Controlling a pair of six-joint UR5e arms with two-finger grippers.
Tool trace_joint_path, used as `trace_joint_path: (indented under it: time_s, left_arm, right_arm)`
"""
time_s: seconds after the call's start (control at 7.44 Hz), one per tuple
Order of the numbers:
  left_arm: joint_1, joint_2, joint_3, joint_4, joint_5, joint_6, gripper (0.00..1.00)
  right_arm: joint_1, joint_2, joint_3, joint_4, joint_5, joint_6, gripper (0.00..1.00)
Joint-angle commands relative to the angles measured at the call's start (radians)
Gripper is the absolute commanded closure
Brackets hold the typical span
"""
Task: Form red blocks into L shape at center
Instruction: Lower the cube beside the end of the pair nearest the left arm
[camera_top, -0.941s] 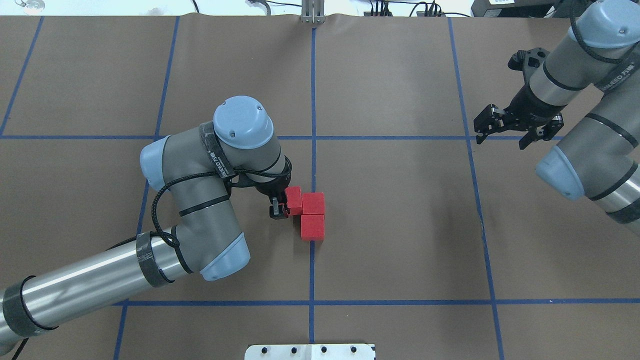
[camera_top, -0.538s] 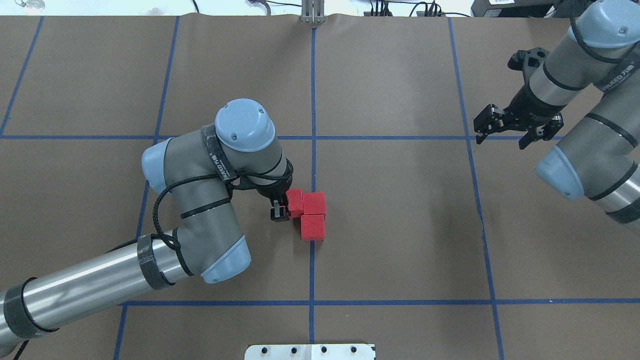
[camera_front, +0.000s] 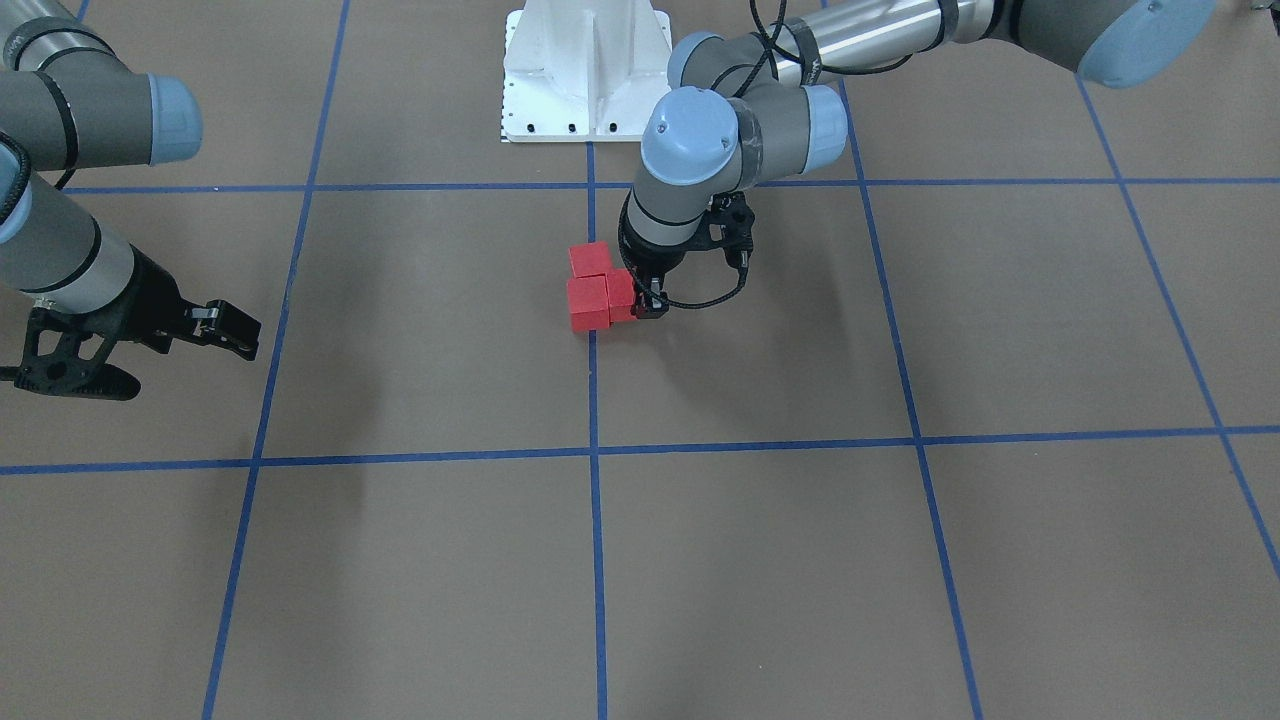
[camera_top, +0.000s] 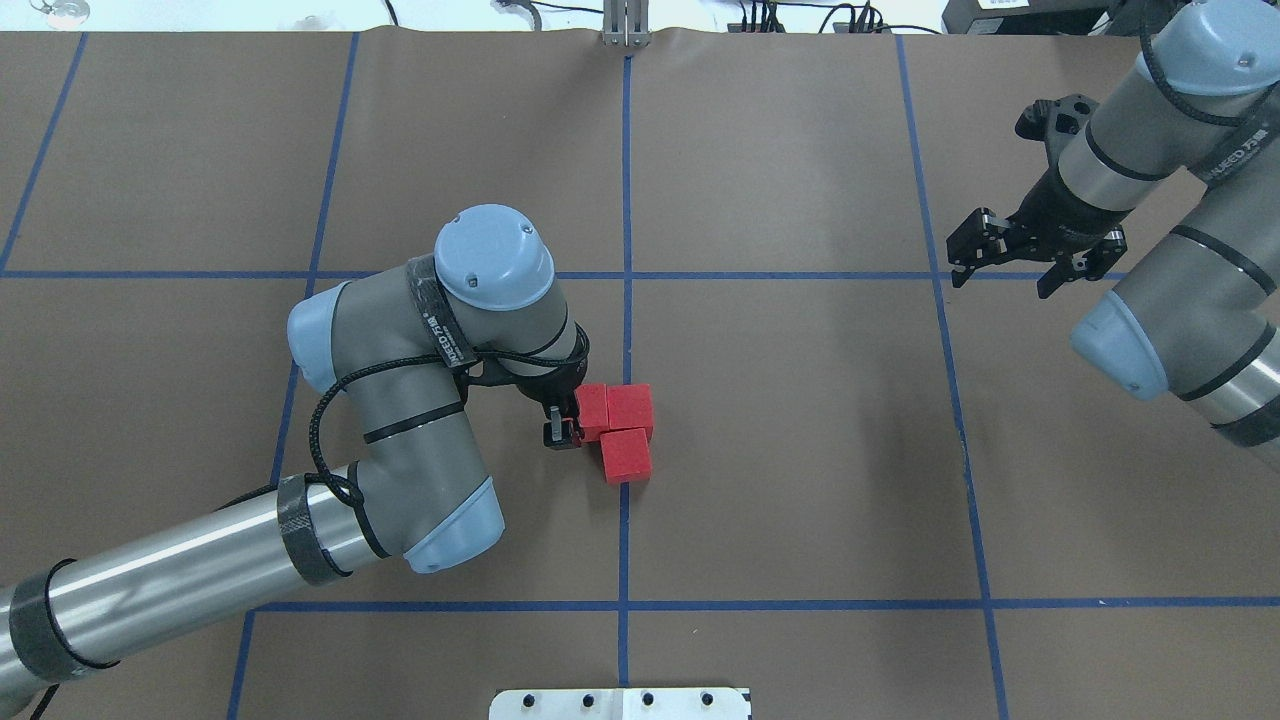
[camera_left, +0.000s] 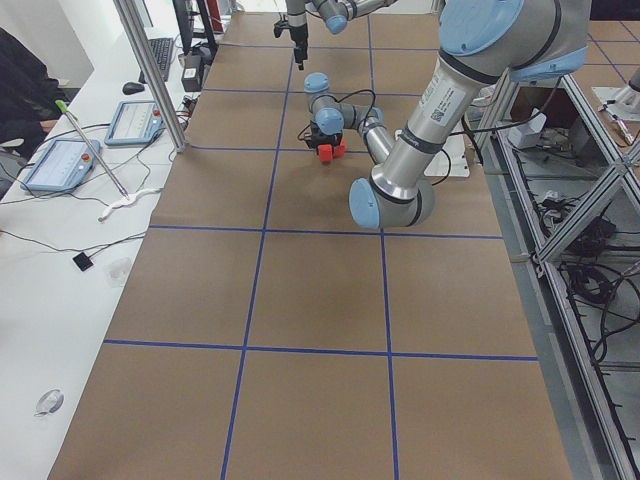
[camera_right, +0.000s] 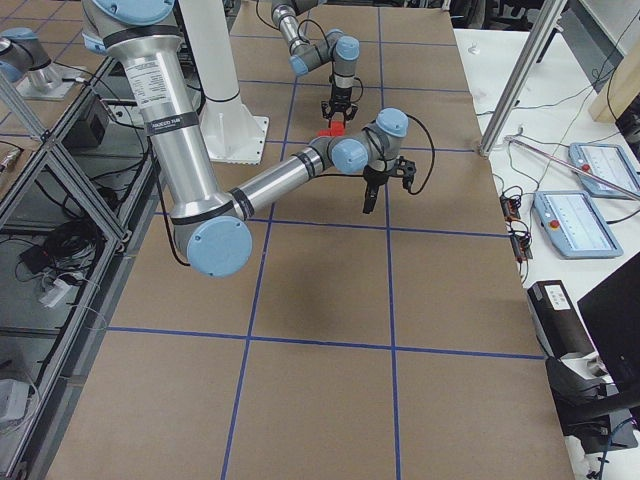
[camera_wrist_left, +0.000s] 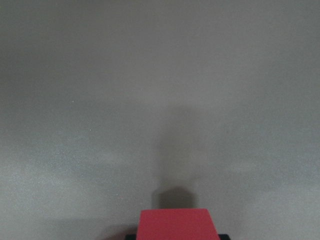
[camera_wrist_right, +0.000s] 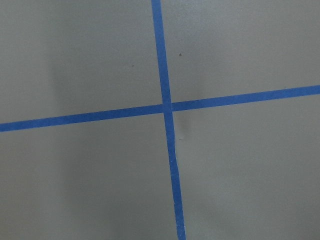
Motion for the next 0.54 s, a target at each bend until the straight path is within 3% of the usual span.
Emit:
trace_joint_path:
  time_s: [0.0, 0.13, 0.27, 0.4]
  left_arm:
    - [0.000, 0.001, 0.000, 0.000, 0.000, -0.001, 1.00]
    - [0.000, 0.002, 0.002, 0.000, 0.009, -0.001, 1.00]
    - [0.000, 0.001, 0.003, 0.000, 0.018, -0.007, 0.01]
    - [0.000, 0.002, 0.005, 0.001, 0.020, -0.003, 0.00]
  right_arm:
    - [0.001, 0.000, 0.000, 0.000, 0.000, 0.000, 0.00]
    - [0.001, 0.000, 0.000, 0.000, 0.000, 0.000, 0.00]
    - [0.001, 0.000, 0.000, 0.000, 0.000, 0.000, 0.00]
    - [0.001, 0.000, 0.000, 0.000, 0.000, 0.000, 0.00]
